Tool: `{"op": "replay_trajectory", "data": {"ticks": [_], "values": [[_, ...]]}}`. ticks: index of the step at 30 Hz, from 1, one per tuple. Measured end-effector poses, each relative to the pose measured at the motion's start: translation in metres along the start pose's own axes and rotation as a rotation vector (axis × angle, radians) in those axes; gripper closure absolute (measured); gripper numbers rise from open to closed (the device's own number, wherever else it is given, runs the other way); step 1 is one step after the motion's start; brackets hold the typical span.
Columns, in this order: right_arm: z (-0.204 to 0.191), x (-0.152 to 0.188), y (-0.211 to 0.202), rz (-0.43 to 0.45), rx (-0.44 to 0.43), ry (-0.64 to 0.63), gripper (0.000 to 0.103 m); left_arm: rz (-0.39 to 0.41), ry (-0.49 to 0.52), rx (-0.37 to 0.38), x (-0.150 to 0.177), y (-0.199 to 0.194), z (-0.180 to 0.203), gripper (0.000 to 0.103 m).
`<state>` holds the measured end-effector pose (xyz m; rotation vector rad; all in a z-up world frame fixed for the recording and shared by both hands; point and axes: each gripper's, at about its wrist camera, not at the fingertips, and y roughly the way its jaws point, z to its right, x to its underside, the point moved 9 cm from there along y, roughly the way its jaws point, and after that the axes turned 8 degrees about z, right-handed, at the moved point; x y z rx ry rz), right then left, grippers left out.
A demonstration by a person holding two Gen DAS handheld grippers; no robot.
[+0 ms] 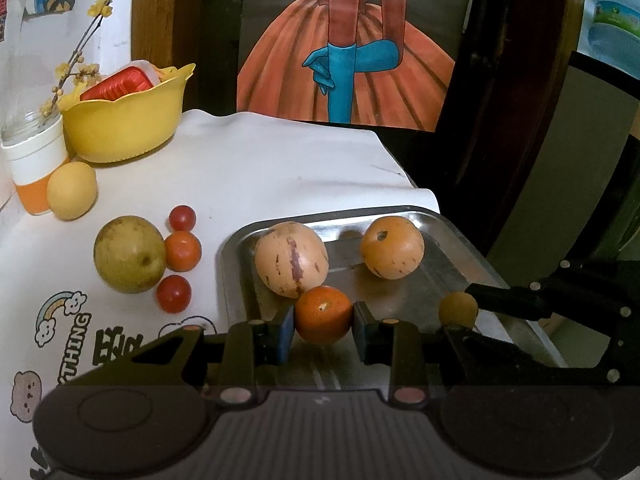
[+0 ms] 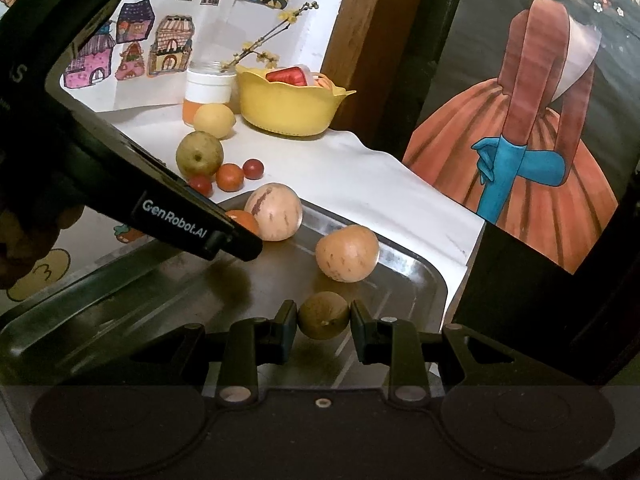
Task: Organize fruits
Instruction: 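Lower the kiwi onto the tray and open the right tool while the left tool releases the orange fruit there, then lift both open tools away from the tray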
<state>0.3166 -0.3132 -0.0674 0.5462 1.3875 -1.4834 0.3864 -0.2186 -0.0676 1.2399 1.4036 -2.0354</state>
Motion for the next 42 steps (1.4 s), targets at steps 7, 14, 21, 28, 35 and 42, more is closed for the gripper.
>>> {"op": "replay_trajectory", "data": {"ticks": [7, 14, 21, 28, 35, 42], "values": [[-0.001, 0.000, 0.001, -0.006, 0.000, 0.000, 0.072, -0.010, -0.004, 0.003, 0.003, 0.003, 0.001, 0.069], [0.001, 0.000, -0.003, -0.002, 0.004, 0.021, 0.070, -0.022, -0.028, 0.009, 0.007, 0.002, 0.000, 0.069], [0.000, -0.003, -0.019, 0.014, 0.022, 0.038, 0.054, 0.004, -0.044, -0.003, 0.004, -0.012, -0.001, 0.053], [0.001, -0.019, -0.050, 0.062, 0.057, 0.042, 0.024, 0.071, -0.058, -0.029, -0.011, -0.044, -0.006, 0.030], [-0.004, -0.036, -0.084, 0.116, 0.086, 0.056, 0.003, 0.149, -0.060, -0.083, -0.022, -0.087, -0.016, 0.002], [-0.019, -0.044, -0.113, 0.139, 0.080, 0.076, 0.001, 0.236, -0.056, -0.121, -0.022, -0.134, -0.025, 0.001]]}}
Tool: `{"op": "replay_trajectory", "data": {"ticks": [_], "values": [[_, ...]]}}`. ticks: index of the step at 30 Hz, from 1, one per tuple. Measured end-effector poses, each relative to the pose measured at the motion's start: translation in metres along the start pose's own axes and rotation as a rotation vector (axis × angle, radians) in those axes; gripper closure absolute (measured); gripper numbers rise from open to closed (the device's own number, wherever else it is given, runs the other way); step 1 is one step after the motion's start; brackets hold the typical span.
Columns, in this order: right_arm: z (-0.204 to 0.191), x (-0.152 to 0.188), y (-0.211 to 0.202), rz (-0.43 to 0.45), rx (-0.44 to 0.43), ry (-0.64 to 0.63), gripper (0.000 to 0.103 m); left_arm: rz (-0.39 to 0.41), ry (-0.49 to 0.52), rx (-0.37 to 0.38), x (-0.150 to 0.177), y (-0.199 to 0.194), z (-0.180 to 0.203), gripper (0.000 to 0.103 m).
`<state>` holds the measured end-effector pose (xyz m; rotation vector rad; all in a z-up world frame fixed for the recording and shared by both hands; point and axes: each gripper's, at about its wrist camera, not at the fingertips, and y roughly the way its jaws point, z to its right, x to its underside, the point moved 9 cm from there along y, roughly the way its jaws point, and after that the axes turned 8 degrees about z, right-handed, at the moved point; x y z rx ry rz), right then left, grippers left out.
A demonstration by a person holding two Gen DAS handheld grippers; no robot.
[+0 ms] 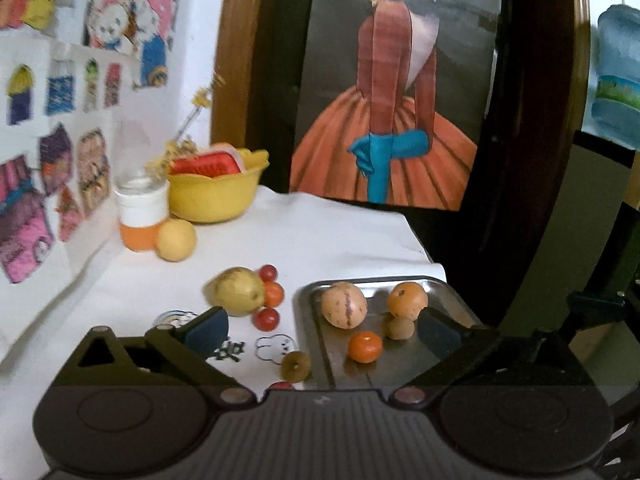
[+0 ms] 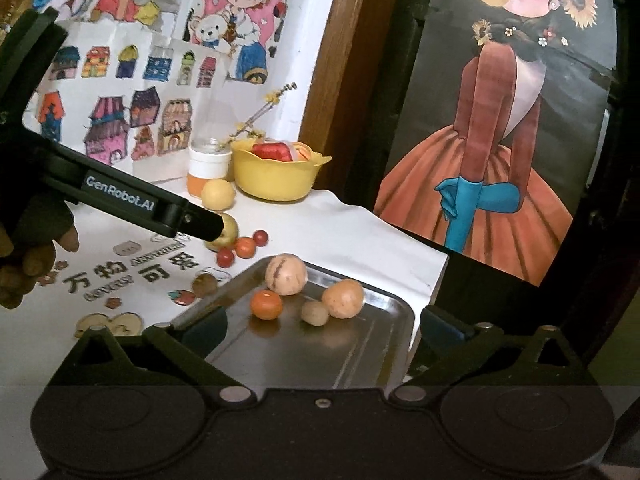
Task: Organize fruits
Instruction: 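Lift both open tools away from the tray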
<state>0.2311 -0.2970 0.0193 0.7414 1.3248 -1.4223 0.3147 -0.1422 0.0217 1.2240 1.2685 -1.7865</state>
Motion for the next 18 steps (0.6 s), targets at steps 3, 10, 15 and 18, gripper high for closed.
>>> {"op": "replay_trajectory", "data": {"ticks": [3, 10, 15, 18], "values": [[-0.009, -0.006, -0.012, 0.011, -0.003, -0.010, 0.001, 0.014, 0.002, -0.011, 0.001, -0.018, -0.006, 0.001], [-0.027, -0.012, -0.041, 0.028, -0.001, -0.032, 0.001, 0.021, 0.002, -0.033, 0.013, -0.058, -0.018, 0.001], [-0.042, -0.007, -0.063, 0.035, -0.005, -0.025, 0.001, 0.016, -0.015, -0.063, 0.033, -0.088, -0.027, 0.000], [-0.053, -0.001, -0.076, 0.022, -0.019, -0.004, 0.001, -0.003, -0.017, -0.080, 0.045, -0.104, -0.032, 0.000]]}}
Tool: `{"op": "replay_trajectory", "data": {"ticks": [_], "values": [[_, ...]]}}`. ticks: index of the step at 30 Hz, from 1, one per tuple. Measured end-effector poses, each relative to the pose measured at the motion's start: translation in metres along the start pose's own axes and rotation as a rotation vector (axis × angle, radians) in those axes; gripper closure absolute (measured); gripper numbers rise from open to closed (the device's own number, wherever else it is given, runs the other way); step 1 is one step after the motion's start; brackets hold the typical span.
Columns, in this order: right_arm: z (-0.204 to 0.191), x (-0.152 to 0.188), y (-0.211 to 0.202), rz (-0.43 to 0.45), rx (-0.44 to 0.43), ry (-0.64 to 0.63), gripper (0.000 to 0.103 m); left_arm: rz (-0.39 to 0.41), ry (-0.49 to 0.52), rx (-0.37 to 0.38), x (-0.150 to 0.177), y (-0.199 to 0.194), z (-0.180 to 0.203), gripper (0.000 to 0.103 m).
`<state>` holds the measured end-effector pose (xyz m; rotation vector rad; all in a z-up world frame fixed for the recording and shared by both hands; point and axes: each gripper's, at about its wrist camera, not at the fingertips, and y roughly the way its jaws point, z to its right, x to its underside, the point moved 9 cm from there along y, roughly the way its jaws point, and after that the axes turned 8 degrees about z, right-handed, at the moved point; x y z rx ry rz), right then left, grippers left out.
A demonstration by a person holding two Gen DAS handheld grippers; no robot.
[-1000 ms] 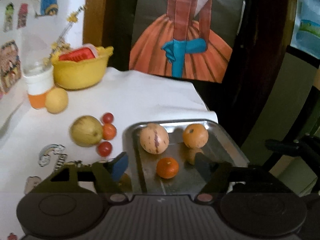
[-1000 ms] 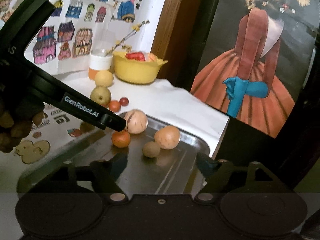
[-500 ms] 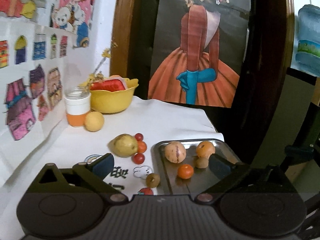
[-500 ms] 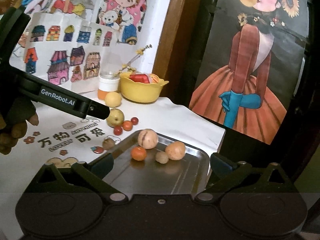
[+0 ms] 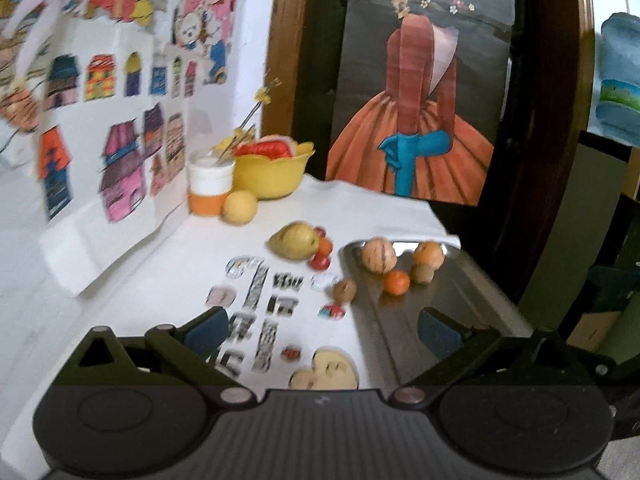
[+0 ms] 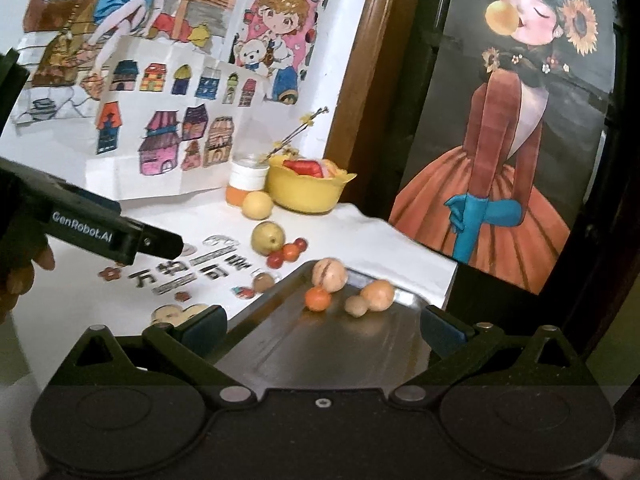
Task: Organize fruits
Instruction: 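Lift both open tools away from the tray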
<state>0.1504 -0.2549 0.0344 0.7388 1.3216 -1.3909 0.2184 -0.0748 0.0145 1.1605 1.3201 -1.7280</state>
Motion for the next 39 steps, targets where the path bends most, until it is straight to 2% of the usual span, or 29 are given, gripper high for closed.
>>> {"op": "replay_trajectory", "data": {"ticks": [6, 10, 22, 33, 39], "values": [[-0.030, 0.015, -0.016, -0.049, -0.063, 0.026, 0.001, -0.040, 0.024, -0.058, 0.024, -0.027, -0.019, 0.000], [-0.054, 0.024, -0.024, -0.081, -0.107, 0.029, 0.001, -0.065, 0.001, -0.101, 0.037, -0.040, -0.038, 0.000], [-0.110, 0.033, -0.033, -0.134, -0.203, 0.020, 0.001, -0.125, 0.006, -0.210, 0.065, -0.072, -0.091, 0.000], [-0.122, 0.009, -0.002, -0.165, -0.314, 0.057, 0.001, -0.145, 0.008, -0.233, 0.058, -0.054, -0.109, 0.000], [-0.112, -0.014, 0.027, -0.153, -0.345, 0.046, 0.001, -0.164, -0.062, -0.219, 0.048, -0.029, -0.121, 0.000]]}}
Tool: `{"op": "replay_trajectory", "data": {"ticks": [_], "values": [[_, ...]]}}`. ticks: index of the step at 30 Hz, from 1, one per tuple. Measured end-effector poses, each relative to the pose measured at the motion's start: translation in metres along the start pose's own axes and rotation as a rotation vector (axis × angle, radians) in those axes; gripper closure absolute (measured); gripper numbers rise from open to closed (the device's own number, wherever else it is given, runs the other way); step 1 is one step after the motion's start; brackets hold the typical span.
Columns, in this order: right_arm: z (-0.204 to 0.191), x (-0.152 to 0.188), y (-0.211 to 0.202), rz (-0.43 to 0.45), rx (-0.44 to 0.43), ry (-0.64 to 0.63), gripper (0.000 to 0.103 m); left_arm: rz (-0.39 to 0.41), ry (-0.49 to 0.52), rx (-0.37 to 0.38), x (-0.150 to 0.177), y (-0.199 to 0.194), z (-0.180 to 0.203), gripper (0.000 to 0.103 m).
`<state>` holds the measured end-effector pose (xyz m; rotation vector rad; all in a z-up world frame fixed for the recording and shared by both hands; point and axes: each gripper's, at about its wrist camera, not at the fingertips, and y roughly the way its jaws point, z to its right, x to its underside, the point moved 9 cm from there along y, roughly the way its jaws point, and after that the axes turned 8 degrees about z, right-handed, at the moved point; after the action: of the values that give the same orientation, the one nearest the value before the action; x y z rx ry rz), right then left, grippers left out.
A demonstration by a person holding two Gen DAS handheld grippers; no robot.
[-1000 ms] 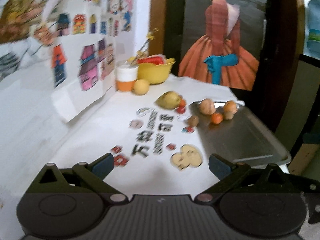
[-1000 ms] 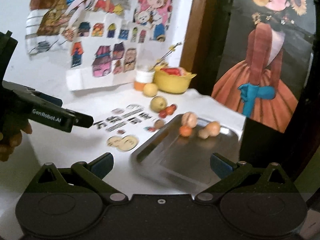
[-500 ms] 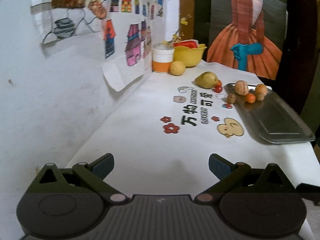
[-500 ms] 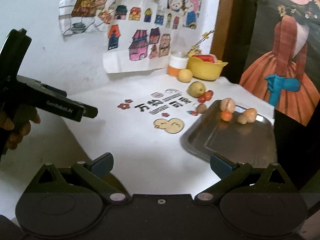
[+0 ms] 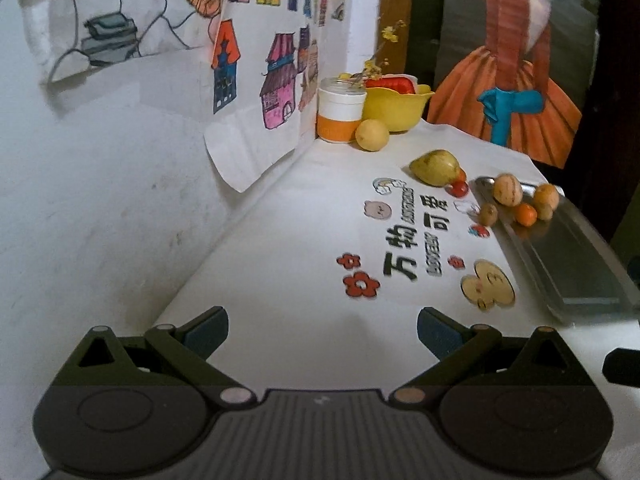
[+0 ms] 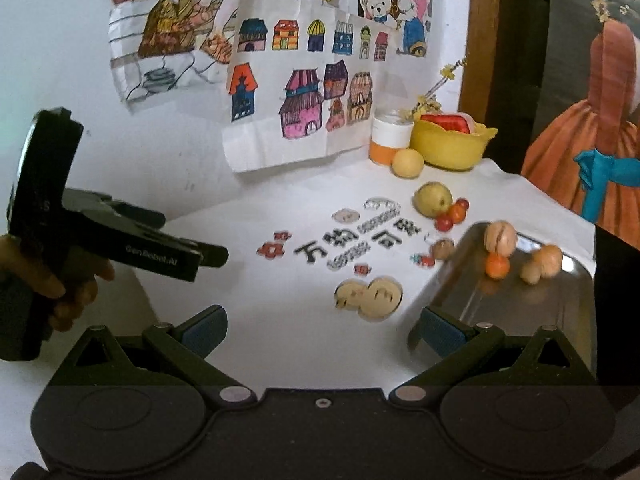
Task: Organize fruits
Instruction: 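Lift both open tools away from the tray, then grasp the yellow-green pear with the left tool while the right tool grasps another brown kiwi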
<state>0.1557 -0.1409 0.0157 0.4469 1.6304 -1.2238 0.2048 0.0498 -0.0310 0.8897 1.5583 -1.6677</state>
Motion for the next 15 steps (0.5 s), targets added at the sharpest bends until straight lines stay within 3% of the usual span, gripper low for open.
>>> {"op": "replay_trajectory", "data": {"ticks": [7, 15], "values": [[0.035, -0.030, 0.028, 0.023, 0.028, -0.168, 0.001, 0.015, -0.041, 0.014, -0.028, 0.034, 0.002, 0.000], [0.073, -0.038, 0.075, 0.018, 0.006, -0.337, 0.001, 0.042, -0.055, 0.129, -0.060, 0.081, 0.031, 0.000]]}}
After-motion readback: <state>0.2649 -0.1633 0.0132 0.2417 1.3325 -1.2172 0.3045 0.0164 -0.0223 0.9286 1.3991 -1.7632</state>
